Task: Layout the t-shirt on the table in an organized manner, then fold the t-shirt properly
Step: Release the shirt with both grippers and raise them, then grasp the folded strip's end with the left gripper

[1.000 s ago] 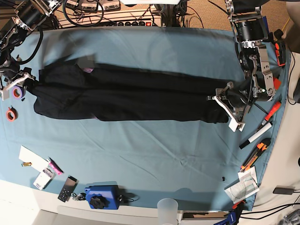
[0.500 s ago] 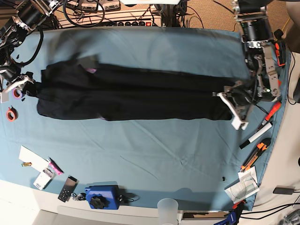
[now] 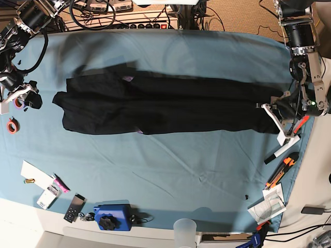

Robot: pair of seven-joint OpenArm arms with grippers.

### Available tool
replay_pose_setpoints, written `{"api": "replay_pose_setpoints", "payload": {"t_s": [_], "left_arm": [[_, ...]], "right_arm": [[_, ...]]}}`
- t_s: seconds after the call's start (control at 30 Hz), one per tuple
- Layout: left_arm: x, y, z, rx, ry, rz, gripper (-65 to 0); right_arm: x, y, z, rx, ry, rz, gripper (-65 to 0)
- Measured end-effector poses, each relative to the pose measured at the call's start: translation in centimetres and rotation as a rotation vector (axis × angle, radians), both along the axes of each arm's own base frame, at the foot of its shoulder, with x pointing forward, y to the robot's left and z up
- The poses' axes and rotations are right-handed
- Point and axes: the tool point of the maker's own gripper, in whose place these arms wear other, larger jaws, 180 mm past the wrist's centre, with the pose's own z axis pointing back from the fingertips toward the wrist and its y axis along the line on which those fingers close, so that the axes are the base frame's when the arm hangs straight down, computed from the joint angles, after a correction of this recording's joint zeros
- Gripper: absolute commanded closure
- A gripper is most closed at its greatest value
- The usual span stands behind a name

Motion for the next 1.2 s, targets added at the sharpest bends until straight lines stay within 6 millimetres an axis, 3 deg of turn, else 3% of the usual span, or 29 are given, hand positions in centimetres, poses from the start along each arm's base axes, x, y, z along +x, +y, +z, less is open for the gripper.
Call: {"api": "replay_pose_setpoints", "payload": {"t_s": [0.3,0.5,0.73,0.83,1.07,1.2], "left_arm": [[0.3,-1.9,3.9,0.029,-0.12,-0.119,0.0],[-1.5,-3.4,4.8,0.064,-0.157,-0.19,0.0],[-1.6,-8.6,5.0,0.094,-0.223,-0.366,0.0],[-1.2,-9.9,4.4,0.144,-0.209,-0.365,0.0],[-0.8,-16.5,4.5,0.131,-0.252,-0.439,0.0],[0.3,-18.1,5.2,0.142,-0.303,-0.384,0.0]], "right_arm": [[0.0,0.0,0.0,0.0,0.0,0.0,-20.2],[0.0,0.0,0.0,0.0,0.0,0.0,-20.2],[0.0,0.0,0.0,-0.001,0.0,-0.001,-20.2],[0.0,0.0,0.0,-0.001,0.001,-0.001,-20.2],[0.0,0.0,0.0,-0.002,0.001,-0.001,-20.2],[0.0,0.0,0.0,-0.002,0.002,-0.001,-20.2]]}}
